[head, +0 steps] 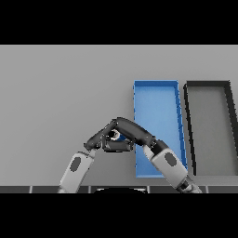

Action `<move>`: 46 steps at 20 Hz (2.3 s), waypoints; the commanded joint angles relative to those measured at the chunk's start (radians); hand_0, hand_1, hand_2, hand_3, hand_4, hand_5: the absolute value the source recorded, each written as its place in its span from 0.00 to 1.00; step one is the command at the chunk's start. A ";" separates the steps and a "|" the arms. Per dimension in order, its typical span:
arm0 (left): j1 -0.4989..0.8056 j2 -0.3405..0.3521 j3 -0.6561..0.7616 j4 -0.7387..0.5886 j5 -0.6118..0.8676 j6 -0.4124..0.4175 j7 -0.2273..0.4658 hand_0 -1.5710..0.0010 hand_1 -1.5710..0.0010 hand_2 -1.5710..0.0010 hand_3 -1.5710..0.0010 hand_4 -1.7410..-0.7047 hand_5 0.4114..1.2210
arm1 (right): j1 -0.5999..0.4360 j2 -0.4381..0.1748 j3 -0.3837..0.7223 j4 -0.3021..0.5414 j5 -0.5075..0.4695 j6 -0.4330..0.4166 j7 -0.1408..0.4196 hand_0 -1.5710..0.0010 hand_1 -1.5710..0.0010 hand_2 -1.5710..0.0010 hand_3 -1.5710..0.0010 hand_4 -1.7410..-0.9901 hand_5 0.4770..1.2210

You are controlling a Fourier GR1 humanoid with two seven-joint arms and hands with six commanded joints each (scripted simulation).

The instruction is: Pick up the blue pipe and place it into the blue bin.

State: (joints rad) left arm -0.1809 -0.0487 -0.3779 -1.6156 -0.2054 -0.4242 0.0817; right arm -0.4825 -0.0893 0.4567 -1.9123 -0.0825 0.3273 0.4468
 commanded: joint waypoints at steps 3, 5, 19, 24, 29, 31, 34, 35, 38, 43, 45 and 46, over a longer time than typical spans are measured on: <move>0.014 -0.012 0.006 -0.005 0.028 -0.005 0.030 0.94 0.94 0.94 0.95 0.74 0.24 | 0.009 0.030 -0.021 0.003 0.004 0.015 0.022 0.00 0.00 0.00 0.00 0.00 1.00; 0.004 -0.010 0.004 0.009 0.007 0.009 0.015 0.96 0.96 0.96 0.97 0.76 0.16 | 0.021 0.052 -0.036 0.006 0.001 0.034 0.031 0.00 0.00 0.00 0.00 0.00 1.00; 0.005 0.002 0.000 0.008 0.014 0.009 0.038 1.00 1.00 1.00 1.00 0.81 0.03 | -0.454 -0.082 -0.358 0.069 -0.423 -0.199 0.136 0.00 0.00 0.00 0.00 0.00 1.00; 0.006 0.014 -0.002 0.010 0.004 0.006 0.037 1.00 1.00 1.00 1.00 0.82 0.01 | -0.524 -0.188 -0.503 0.198 -0.350 -0.228 0.163 0.00 0.00 0.00 0.00 0.00 1.00; 0.018 0.025 -0.011 0.003 -0.015 0.013 0.016 1.00 1.00 1.00 1.00 0.84 0.00 | -0.391 -0.258 -0.604 0.255 -0.288 -0.171 0.163 0.00 0.00 0.00 0.00 0.00 1.00; 0.014 0.030 -0.003 0.000 -0.005 0.007 0.027 1.00 1.00 1.00 1.00 0.84 0.01 | -0.316 -0.264 -0.622 0.243 -0.294 -0.192 0.163 0.00 0.00 0.00 0.00 0.00 1.00; 0.027 0.033 -0.009 -0.006 -0.008 0.007 0.009 1.00 1.00 1.00 1.00 0.84 0.01 | -0.170 -0.298 -0.596 0.198 -0.337 -0.241 0.163 0.00 0.00 0.00 0.00 0.00 1.00; 0.025 0.039 0.000 -0.004 0.000 0.003 0.013 1.00 1.00 1.00 1.00 0.84 0.01 | -0.115 -0.315 -0.577 0.179 -0.346 -0.260 0.163 0.00 0.00 0.00 0.00 0.00 1.00; 0.032 0.021 -0.011 -0.010 0.006 0.006 0.033 1.00 1.00 1.00 1.00 0.83 0.01 | 0.029 -0.361 -0.520 0.129 -0.382 -0.344 0.163 0.00 0.00 0.00 0.00 0.00 1.00; 0.038 0.027 -0.012 -0.020 0.007 0.006 0.035 1.00 1.00 1.00 1.00 0.83 0.02 | 0.182 -0.493 -0.363 0.089 -0.420 -0.572 0.163 0.00 0.00 0.00 0.00 0.00 1.00; 0.050 0.025 -0.024 -0.031 0.004 0.004 0.028 1.00 1.00 1.00 1.00 0.82 0.01 | 0.220 -0.567 -0.278 0.086 -0.462 -0.687 0.163 0.00 0.00 0.00 0.03 0.00 1.00; 0.051 0.027 -0.023 -0.026 -0.001 0.008 0.026 1.00 1.00 1.00 1.00 0.82 0.01 | 0.223 -0.586 -0.231 0.085 -0.469 -0.734 0.163 0.00 0.00 0.00 0.20 0.00 1.00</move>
State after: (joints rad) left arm -0.1298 -0.0218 -0.4013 -1.6417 -0.2069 -0.4161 0.1089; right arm -0.2591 -0.6751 0.2259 -1.8278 -0.5551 -0.4064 0.6087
